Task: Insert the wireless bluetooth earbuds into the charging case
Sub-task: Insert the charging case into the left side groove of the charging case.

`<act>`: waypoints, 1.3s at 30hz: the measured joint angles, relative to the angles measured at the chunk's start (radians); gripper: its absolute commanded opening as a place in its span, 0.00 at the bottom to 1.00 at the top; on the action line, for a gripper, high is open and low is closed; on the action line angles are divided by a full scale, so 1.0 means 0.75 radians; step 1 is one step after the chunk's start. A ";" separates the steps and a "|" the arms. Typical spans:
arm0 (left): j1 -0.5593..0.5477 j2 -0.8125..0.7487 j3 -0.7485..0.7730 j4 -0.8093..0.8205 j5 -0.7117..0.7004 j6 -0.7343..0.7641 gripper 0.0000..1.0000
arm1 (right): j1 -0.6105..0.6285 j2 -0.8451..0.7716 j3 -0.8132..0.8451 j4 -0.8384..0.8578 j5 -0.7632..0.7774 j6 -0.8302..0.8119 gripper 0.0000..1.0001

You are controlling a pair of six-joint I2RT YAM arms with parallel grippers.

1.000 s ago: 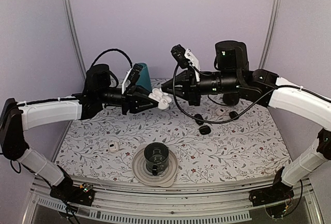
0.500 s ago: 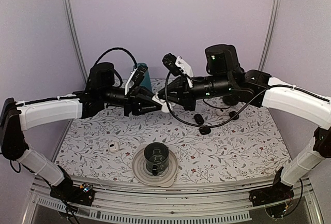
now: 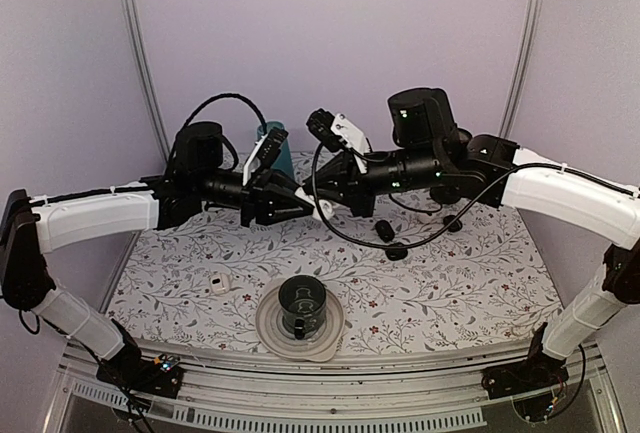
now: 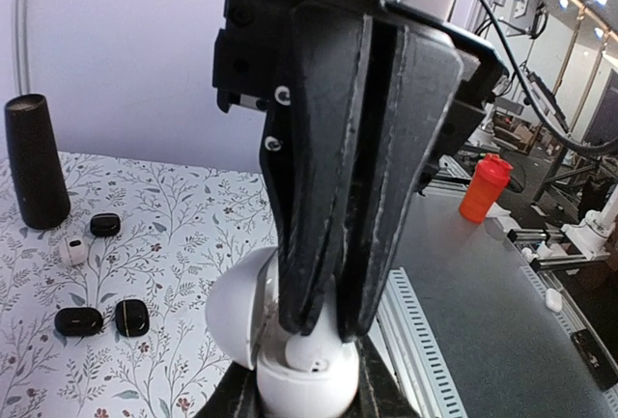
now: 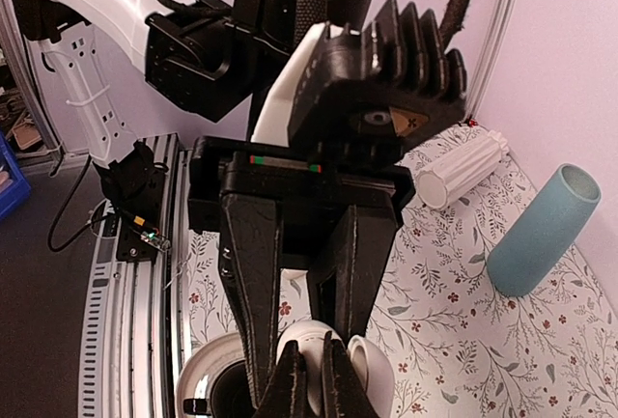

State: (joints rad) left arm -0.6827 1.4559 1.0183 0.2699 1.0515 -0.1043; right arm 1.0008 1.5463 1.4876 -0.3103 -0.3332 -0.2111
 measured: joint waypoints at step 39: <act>0.003 -0.099 -0.110 0.174 -0.140 -0.062 0.00 | 0.024 0.047 0.102 -0.046 0.082 -0.023 0.18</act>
State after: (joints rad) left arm -0.6804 1.3819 0.9356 0.4004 0.9463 -0.1509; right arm 1.0191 1.5818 1.5642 -0.3450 -0.2714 -0.2287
